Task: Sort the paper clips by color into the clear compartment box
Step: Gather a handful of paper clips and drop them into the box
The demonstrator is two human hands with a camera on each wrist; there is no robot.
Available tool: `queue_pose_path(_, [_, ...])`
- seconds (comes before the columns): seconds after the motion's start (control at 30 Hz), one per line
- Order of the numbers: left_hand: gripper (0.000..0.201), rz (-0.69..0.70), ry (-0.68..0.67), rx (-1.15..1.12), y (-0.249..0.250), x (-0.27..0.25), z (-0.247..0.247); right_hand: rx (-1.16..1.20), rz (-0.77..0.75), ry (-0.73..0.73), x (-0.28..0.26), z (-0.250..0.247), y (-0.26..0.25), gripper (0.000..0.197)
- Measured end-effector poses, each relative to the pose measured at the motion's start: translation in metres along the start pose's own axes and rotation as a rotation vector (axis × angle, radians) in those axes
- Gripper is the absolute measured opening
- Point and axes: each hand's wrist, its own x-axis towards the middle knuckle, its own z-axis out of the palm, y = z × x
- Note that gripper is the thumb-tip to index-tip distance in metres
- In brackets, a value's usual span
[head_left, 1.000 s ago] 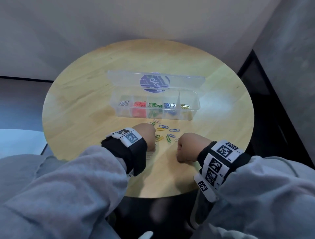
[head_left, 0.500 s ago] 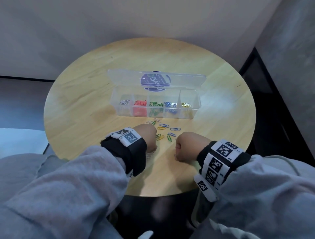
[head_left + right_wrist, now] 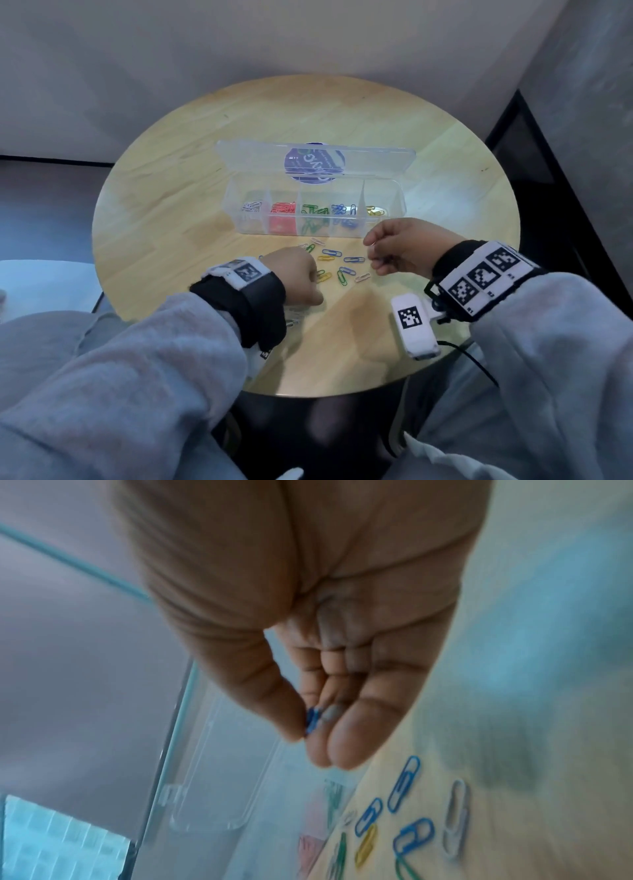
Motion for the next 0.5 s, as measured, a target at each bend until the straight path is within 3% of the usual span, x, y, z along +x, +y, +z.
queue_pose_path(0.1, [0.017, -0.04, 0.023, -0.55, -0.011, 0.001, -0.017, 0.038, 0.06, 0.037, 0.005, -0.002, 0.0, 0.024])
queue_pose_path(0.17, [0.021, -0.084, 0.038, -1.005, -0.014, 0.001, -0.028, -0.129, 0.068, 0.039, 0.009, 0.002, 0.003, 0.022])
queue_pose_path(0.23, [0.014, -0.127, 0.065, -1.264, -0.014, -0.001, -0.036, -0.435, 0.036, 0.088, 0.011, 0.005, 0.005, 0.01])
queue_pose_path(0.27, [0.011, -0.125, 0.067, -1.355, -0.014, -0.002, -0.038, -0.595, 0.007, 0.126, 0.012, 0.008, 0.005, 0.003])
queue_pose_path(0.33, [0.017, -0.105, 0.063, -1.49, -0.017, -0.001, -0.039, -0.826, -0.037, 0.184, 0.013, 0.013, 0.006, 0.015])
queue_pose_path(0.5, [0.021, -0.159, 0.053, -1.474, -0.018, 0.003, -0.037, -0.995, -0.029, 0.217, 0.019, 0.025, 0.007, 0.024])
